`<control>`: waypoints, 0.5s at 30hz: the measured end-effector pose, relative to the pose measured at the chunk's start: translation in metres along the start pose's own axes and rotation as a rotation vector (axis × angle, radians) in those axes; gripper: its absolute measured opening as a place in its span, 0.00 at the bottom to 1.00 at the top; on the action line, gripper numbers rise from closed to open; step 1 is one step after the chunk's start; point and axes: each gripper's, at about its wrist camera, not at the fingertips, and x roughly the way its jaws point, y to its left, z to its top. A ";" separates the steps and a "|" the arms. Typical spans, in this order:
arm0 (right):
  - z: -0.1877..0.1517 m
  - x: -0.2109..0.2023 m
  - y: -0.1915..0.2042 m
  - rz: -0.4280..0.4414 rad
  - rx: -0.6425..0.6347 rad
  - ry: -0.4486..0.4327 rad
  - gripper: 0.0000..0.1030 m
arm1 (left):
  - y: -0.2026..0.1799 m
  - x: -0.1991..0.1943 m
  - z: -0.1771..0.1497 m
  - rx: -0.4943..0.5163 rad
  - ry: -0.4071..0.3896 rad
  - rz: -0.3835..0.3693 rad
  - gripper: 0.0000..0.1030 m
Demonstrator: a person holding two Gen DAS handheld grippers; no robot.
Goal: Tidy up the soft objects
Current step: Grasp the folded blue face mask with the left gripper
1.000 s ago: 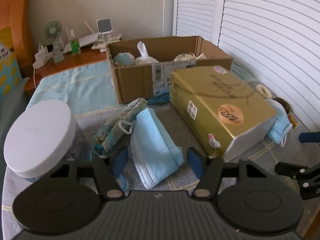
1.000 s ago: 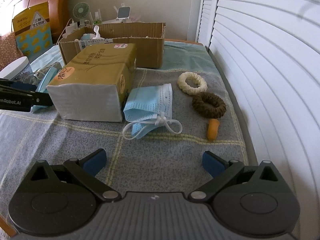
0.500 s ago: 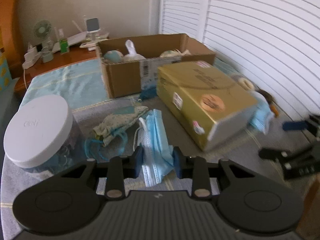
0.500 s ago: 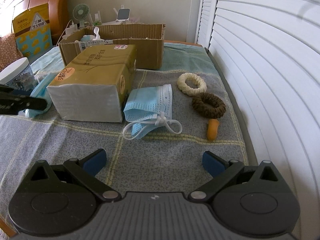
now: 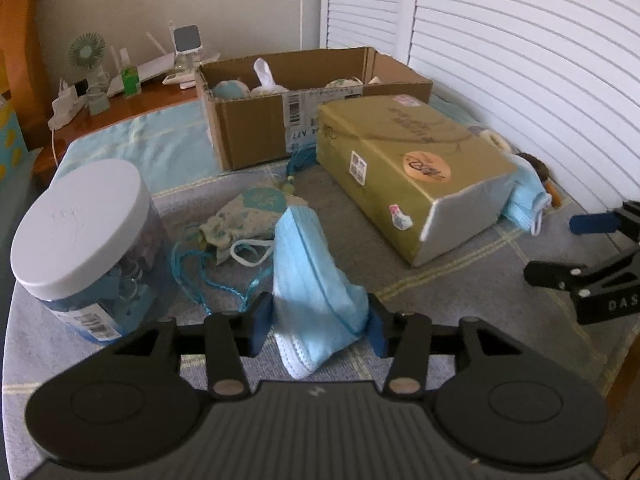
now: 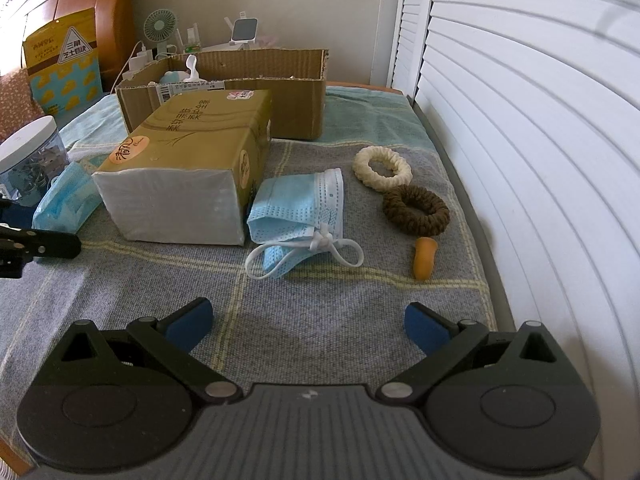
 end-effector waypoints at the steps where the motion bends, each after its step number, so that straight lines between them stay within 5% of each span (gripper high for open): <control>1: 0.000 0.000 0.000 0.000 -0.001 0.000 1.00 | 0.000 0.000 0.000 -0.006 -0.001 -0.003 0.50; 11: 0.013 0.006 0.009 -0.053 -0.055 -0.010 1.00 | -0.002 0.002 0.000 -0.027 -0.008 -0.005 0.54; 15: 0.019 0.008 0.012 -0.076 -0.093 -0.033 0.93 | -0.003 0.002 0.001 -0.027 -0.005 -0.003 0.54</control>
